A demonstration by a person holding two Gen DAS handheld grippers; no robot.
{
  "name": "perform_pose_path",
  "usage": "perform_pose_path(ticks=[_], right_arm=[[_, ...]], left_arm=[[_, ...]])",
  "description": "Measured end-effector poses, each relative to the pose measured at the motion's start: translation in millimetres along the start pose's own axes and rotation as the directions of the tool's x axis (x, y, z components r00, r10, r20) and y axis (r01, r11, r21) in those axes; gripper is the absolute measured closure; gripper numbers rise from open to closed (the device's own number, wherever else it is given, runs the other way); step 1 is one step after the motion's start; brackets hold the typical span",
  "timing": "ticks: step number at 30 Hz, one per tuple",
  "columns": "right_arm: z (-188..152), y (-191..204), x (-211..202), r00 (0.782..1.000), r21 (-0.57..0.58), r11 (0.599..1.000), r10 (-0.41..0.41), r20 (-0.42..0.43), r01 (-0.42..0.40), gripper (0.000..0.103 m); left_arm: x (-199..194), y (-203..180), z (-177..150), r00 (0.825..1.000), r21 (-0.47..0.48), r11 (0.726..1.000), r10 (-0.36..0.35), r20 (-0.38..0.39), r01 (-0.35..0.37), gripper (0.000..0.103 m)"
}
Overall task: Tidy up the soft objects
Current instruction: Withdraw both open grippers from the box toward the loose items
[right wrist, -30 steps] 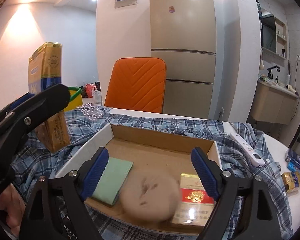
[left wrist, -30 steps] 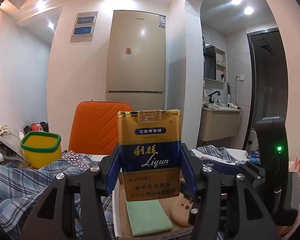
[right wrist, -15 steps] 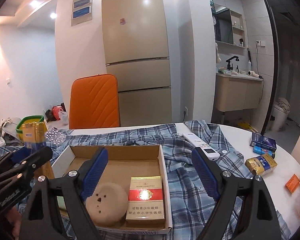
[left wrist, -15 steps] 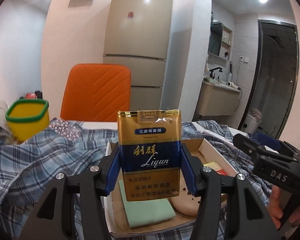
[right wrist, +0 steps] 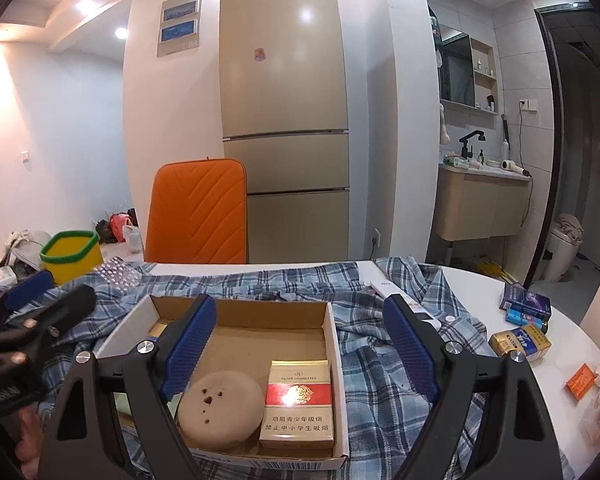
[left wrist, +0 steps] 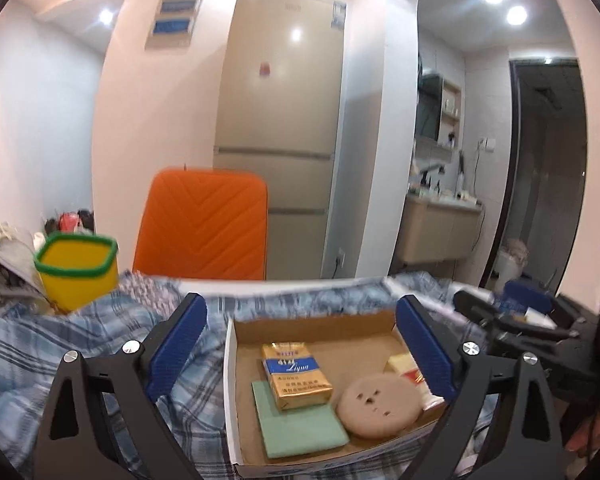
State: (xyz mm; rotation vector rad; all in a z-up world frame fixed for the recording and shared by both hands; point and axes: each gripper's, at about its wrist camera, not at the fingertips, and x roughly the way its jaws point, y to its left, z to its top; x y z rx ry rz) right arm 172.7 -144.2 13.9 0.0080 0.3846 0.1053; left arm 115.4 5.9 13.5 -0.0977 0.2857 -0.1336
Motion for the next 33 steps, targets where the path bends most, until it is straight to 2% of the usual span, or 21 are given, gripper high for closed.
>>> perform_pose_path(ticks=[8, 11, 14, 15, 17, 18, 24, 29, 33], right_arm=[[10, 2, -48, 0.995, -0.020, 0.999, 0.027, 0.098, -0.025, 0.016], [10, 4, -70, 0.990, -0.031, 0.999, 0.042, 0.133, -0.038, 0.016], [9, 7, -94, 0.982, -0.053, 0.998, 0.044, 0.182, -0.035, 0.015], [9, 8, -101, 0.980, -0.056, 0.998, 0.048, 0.196, -0.037, 0.014], [8, 5, -115, 0.973, -0.049, 0.998, 0.051, 0.223, -0.042, 0.000], [7, 4, -120, 0.970, -0.043, 0.998, 0.048, 0.238, -0.039, 0.000], [-5, -4, -152, 0.952, -0.040, 0.999, 0.004, 0.305, 0.008, 0.000], [-20, -5, -162, 0.951, -0.067, 0.997, -0.013, 0.308, 0.036, 0.000], [-37, -5, -160, 0.959, -0.091, 0.995, -0.024, 0.281, 0.051, 0.000]], left_arm=[[-63, -12, 15, 0.987, 0.042, 0.999, 0.004, 0.163, -0.011, 0.008], [-80, -14, 14, 0.982, 0.040, 0.999, 0.000, 0.187, -0.008, 0.008], [-92, -16, 10, 0.980, 0.058, 0.998, -0.003, 0.198, -0.009, 0.003], [-97, -18, 8, 0.978, 0.064, 0.998, -0.001, 0.207, -0.013, 0.000], [-106, -21, 2, 0.973, 0.074, 0.997, 0.009, 0.230, -0.026, 0.000], [-111, -22, -1, 0.970, 0.080, 0.996, 0.011, 0.243, -0.031, 0.000], [-114, -22, -16, 0.978, 0.062, 0.998, -0.016, 0.208, 0.003, 0.000], [-115, -27, -33, 0.982, 0.098, 0.995, -0.011, 0.188, -0.007, 0.000], [-112, -29, -39, 0.987, 0.106, 0.994, -0.015, 0.161, -0.002, 0.000]])
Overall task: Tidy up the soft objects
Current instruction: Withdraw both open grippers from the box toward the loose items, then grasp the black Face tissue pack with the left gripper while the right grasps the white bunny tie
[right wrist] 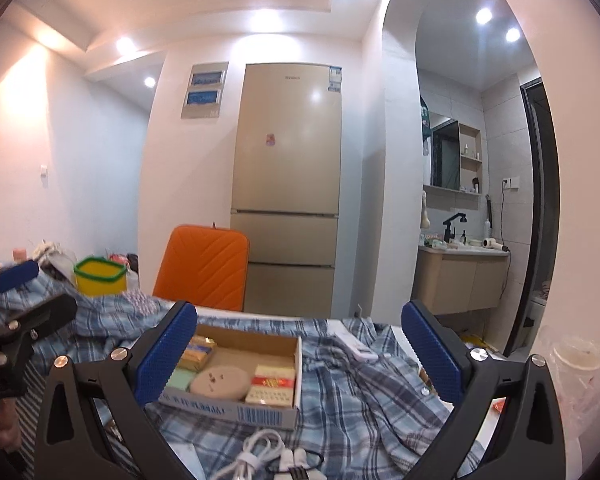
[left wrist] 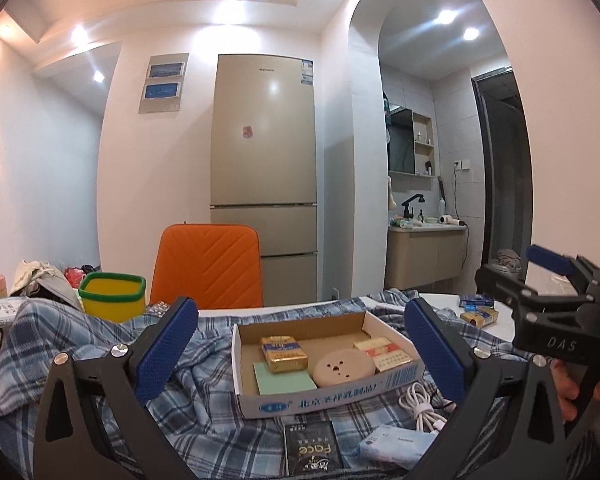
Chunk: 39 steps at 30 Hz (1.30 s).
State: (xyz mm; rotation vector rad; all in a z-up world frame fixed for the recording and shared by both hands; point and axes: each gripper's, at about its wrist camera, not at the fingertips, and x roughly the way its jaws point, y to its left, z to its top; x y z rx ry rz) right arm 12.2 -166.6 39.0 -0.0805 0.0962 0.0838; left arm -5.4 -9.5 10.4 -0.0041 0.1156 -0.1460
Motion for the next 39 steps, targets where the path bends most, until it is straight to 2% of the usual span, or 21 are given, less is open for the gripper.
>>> perform_pose_path(ticks=[3, 7, 10, 13, 16, 19, 21, 23, 24, 28, 32, 37, 39], right_arm=[[-7, -2, 7, 0.999, 0.016, 1.000, 0.006, -0.033, -0.005, 0.000], [-9, -6, 14, 0.997, 0.032, 0.999, -0.009, -0.070, 0.011, 0.000], [-11, -9, 24, 0.990, 0.024, 1.000, -0.002, -0.139, 0.006, 0.000], [-15, -10, 35, 0.971, 0.029, 0.999, 0.029, -0.235, -0.023, 0.000], [-23, -11, 46, 0.944, 0.033, 0.999, 0.040, -0.328, -0.031, 0.000], [-32, -17, 56, 0.903, 0.070, 0.996, 0.072, -0.424, -0.047, 0.004], [-42, -22, 65, 0.864, 0.099, 0.994, 0.087, -0.497, -0.044, 0.005], [-50, -25, 73, 0.834, 0.113, 0.993, 0.093, -0.544, -0.037, 0.011], [-55, -27, 78, 0.809, 0.126, 0.991, 0.104, -0.578, -0.037, 0.012], [-70, -28, 87, 0.751, 0.140, 0.989, 0.130, -0.647, -0.051, 0.022], [-76, -22, 91, 0.722, 0.122, 0.991, 0.128, -0.680, -0.061, 0.024], [-88, -17, 99, 0.669, 0.110, 0.991, 0.132, -0.732, -0.075, 0.029], [-90, -18, 102, 0.654, 0.117, 0.990, 0.137, -0.744, -0.074, 0.029]], left_arm=[[5, 3, -3, 0.999, -0.023, 1.000, -0.014, -0.041, 0.013, 0.000], [18, 7, -6, 0.991, -0.046, 0.999, -0.021, -0.135, 0.015, 0.000], [34, 4, -12, 0.965, -0.029, 0.999, -0.030, -0.260, 0.023, 0.000], [40, 2, -19, 0.949, -0.020, 1.000, -0.021, -0.314, 0.016, 0.000], [42, 3, -23, 0.937, -0.023, 1.000, -0.015, -0.348, 0.007, 0.000], [45, 4, -26, 0.926, -0.032, 0.999, -0.023, -0.376, 0.012, 0.000], [47, 3, -26, 0.921, -0.030, 0.999, -0.022, -0.389, 0.011, 0.000], [49, 3, -29, 0.913, -0.027, 1.000, -0.016, -0.407, 0.006, 0.000], [50, 4, -29, 0.910, -0.027, 1.000, -0.013, -0.415, 0.001, 0.000], [53, 11, -30, 0.902, -0.055, 0.998, -0.009, -0.432, -0.016, 0.000], [63, 15, -36, 0.873, -0.082, 0.997, -0.036, -0.487, -0.005, 0.001], [70, 14, -43, 0.846, -0.071, 0.997, -0.022, -0.533, -0.018, 0.007], [75, 14, -47, 0.827, -0.064, 0.997, -0.009, -0.562, -0.033, 0.008]])
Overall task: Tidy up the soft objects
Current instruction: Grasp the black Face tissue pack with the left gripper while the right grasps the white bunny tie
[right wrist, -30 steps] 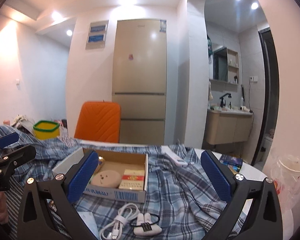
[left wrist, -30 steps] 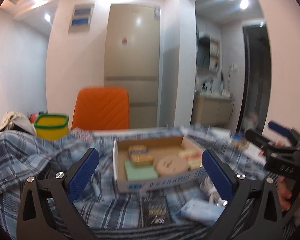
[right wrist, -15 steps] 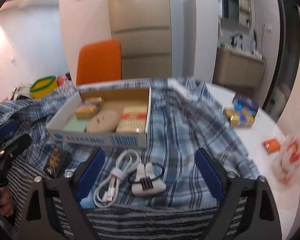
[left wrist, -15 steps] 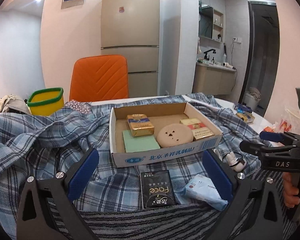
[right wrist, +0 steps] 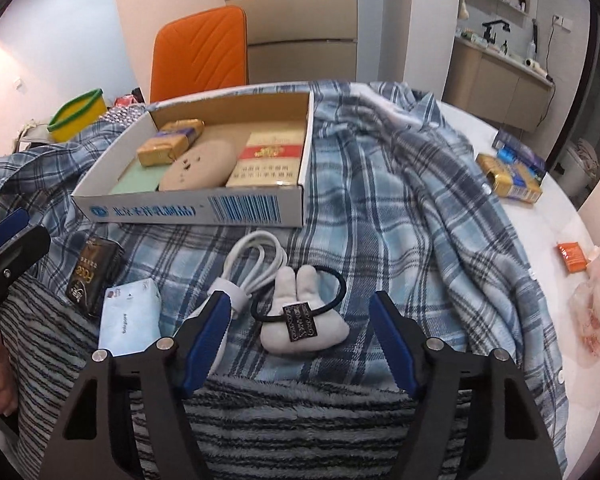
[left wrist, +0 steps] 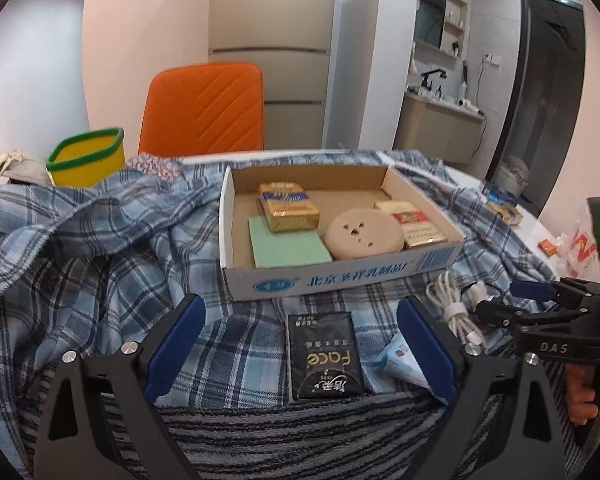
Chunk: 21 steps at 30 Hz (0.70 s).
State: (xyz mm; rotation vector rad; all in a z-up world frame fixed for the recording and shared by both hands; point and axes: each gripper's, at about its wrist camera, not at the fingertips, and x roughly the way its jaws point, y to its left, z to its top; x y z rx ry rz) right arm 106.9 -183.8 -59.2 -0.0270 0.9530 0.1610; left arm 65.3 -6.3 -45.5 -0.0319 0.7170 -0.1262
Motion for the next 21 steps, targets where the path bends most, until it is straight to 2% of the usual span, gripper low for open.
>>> perform_pose_path(ticks=[2, 3, 9, 11, 16, 21], right_arm=[[0, -1, 3, 1.000, 0.004, 1.000, 0.003, -0.010, -0.003, 0.031], [-1, 0, 4, 1.000, 0.003, 1.000, 0.001, -0.015, -0.001, 0.031], [-3, 1, 14, 0.998, -0.006, 1.000, -0.007, -0.064, 0.007, 0.051], [-3, 2, 14, 0.998, -0.013, 1.000, -0.014, -0.061, 0.013, 0.053], [-4, 5, 12, 0.998, -0.027, 1.000, -0.013, -0.054, 0.011, 0.060], [-3, 5, 8, 0.999, -0.021, 0.999, -0.029, -0.028, 0.029, 0.063]], left_arm=[[9, 1, -2, 0.999, -0.004, 1.000, 0.029, -0.041, -0.029, 0.014], [13, 2, -2, 0.998, -0.007, 1.000, 0.018, -0.064, -0.019, 0.016], [34, 3, -7, 0.984, -0.015, 1.000, -0.019, -0.179, 0.017, 0.024], [37, 2, -8, 0.980, -0.009, 1.000, -0.020, -0.196, 0.018, 0.025], [46, -3, -11, 0.968, 0.020, 1.000, -0.015, -0.251, 0.021, 0.039], [47, -4, -12, 0.963, 0.023, 0.999, -0.035, -0.267, 0.043, 0.040]])
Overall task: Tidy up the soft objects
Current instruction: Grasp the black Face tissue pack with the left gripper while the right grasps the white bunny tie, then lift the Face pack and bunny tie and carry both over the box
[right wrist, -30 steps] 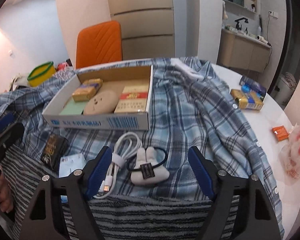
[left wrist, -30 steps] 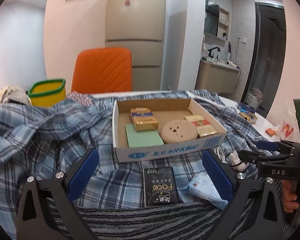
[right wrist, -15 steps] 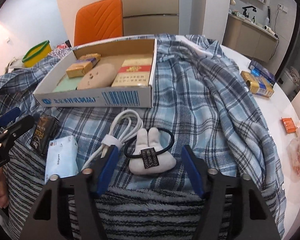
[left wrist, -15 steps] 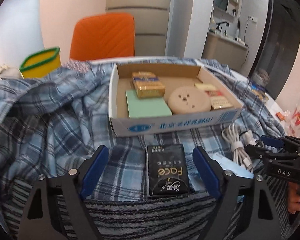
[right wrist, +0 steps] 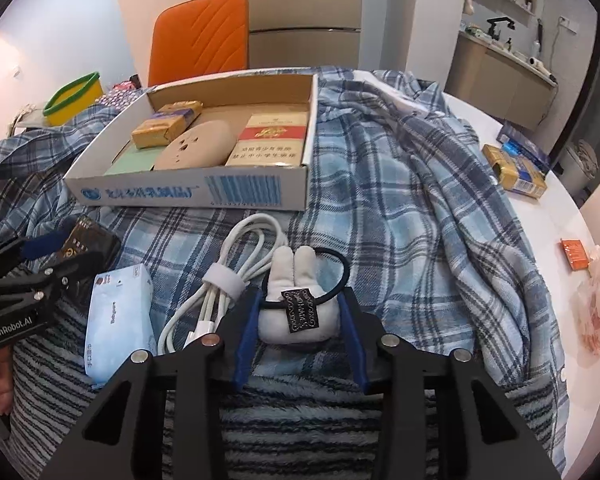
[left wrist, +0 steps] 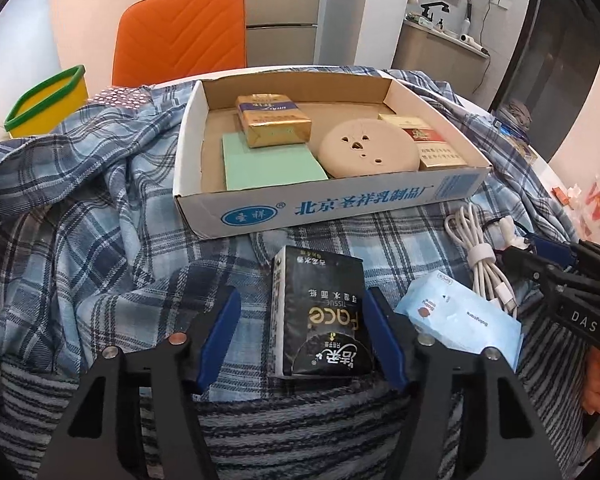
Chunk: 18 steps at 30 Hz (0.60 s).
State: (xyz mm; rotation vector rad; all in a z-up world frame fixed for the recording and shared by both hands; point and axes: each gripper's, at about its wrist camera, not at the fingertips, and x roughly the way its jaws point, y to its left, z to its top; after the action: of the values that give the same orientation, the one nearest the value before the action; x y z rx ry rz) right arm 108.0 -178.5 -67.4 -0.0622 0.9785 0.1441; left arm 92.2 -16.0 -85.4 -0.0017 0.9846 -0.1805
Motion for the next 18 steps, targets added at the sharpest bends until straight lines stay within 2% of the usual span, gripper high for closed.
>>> perform_pose_path(ticks=[6, 11, 12, 13, 14, 18], right_arm=[[0, 0, 0, 1.000, -0.001, 1.000, -0.002, -0.004, 0.002, 0.062], [0, 1, 0, 1.000, -0.001, 1.000, -0.003, 0.000, 0.003, 0.062], [0, 1, 0, 1.000, -0.003, 1.000, -0.003, 0.001, 0.003, 0.062], [0, 1, 0, 1.000, -0.003, 1.000, -0.003, 0.001, 0.003, 0.062], [0, 1, 0, 1.000, -0.004, 1.000, -0.004, 0.002, 0.004, 0.062], [0, 1, -3, 1.000, -0.005, 1.000, -0.004, 0.016, 0.004, 0.062]], left_arm=[[-3, -6, 0, 1.000, 0.027, 1.000, 0.014, 0.011, -0.014, 0.035], [4, -8, 1, 0.999, 0.040, 0.999, 0.032, -0.018, -0.032, 0.035], [5, -7, 1, 0.999, 0.037, 0.999, 0.032, -0.022, -0.031, 0.038], [6, -7, 1, 0.999, 0.036, 0.999, 0.031, -0.025, -0.030, 0.051], [7, -7, 0, 0.999, 0.039, 0.999, 0.032, -0.034, -0.030, 0.057], [3, -11, -1, 1.000, 0.061, 0.998, 0.023, -0.009, -0.022, 0.058]])
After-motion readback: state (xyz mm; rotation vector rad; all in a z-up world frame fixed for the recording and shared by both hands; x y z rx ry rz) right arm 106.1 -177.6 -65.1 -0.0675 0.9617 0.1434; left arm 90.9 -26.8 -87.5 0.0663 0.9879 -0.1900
